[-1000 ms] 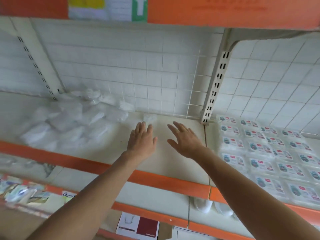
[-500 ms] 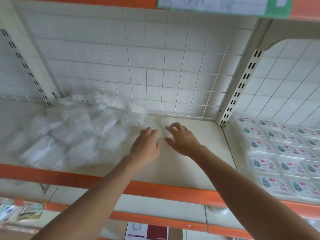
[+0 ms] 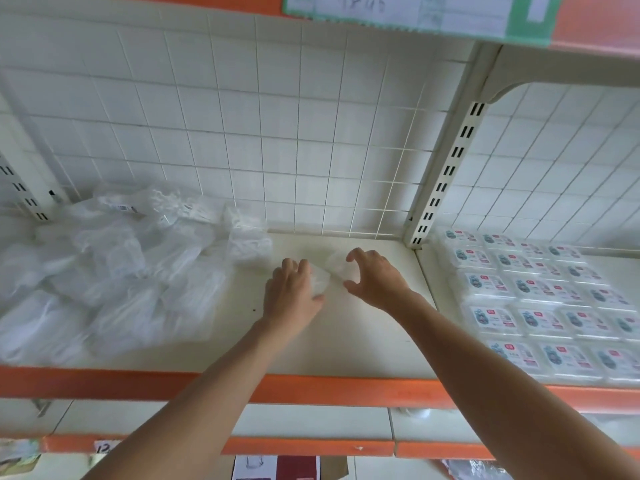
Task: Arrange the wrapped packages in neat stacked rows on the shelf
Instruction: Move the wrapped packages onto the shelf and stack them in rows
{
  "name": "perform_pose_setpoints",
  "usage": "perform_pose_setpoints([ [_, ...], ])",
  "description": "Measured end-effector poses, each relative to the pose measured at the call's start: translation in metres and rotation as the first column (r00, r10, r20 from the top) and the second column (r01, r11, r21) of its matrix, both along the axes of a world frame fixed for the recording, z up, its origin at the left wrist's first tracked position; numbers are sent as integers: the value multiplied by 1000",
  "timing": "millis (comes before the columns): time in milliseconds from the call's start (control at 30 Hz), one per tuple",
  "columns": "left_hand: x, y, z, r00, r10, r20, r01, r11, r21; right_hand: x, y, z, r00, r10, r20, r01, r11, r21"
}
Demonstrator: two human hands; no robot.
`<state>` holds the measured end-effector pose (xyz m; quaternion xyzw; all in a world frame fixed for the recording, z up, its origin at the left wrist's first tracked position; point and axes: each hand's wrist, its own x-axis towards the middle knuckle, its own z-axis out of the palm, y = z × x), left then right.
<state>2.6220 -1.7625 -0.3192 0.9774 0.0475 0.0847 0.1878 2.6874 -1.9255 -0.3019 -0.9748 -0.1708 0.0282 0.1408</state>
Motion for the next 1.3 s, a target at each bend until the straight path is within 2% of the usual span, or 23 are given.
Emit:
perform_pose_setpoints([
  [133, 3, -13, 4, 998, -5, 63, 13, 992, -123, -3, -13, 12, 997, 6, 76, -6, 1000, 10],
  [300, 9, -50, 19, 997, -35, 75, 42, 995, -93, -5, -53, 31, 983, -7, 182, -4, 998, 62],
  [500, 8, -125, 29, 994, -62, 91, 72, 991, -112, -12, -142, 42, 980, -48, 195, 32, 996, 82],
  [633, 0, -174, 22, 998, -49, 41, 52, 995, -81, -20, -197, 41, 979, -46, 199, 29, 996, 84],
  [833, -10, -220, 13, 1000, 8, -29, -9, 999, -33, -32, -247, 32, 973, 104, 205, -124, 988, 88],
  [967, -15, -237, 17, 999, 48, -16, -49, 999, -22, -32, -270, 30, 958, 201, 205, -223, 971, 89],
  [1067, -24, -248, 24, 997, 46, 55, -47, 999, 2, -34, -281, 26, 948, 246, 202, -271, 956, 110],
  [1167, -34, -260, 30, 971, -87, 222, 94, 995, -22, -38, -289, 25, 941, 278, 193, -316, 925, 208],
  [1300, -34, -267, 34, 924, -191, 332, 219, 975, -47, -40, -292, 31, 944, 293, 149, -328, 864, 381],
])
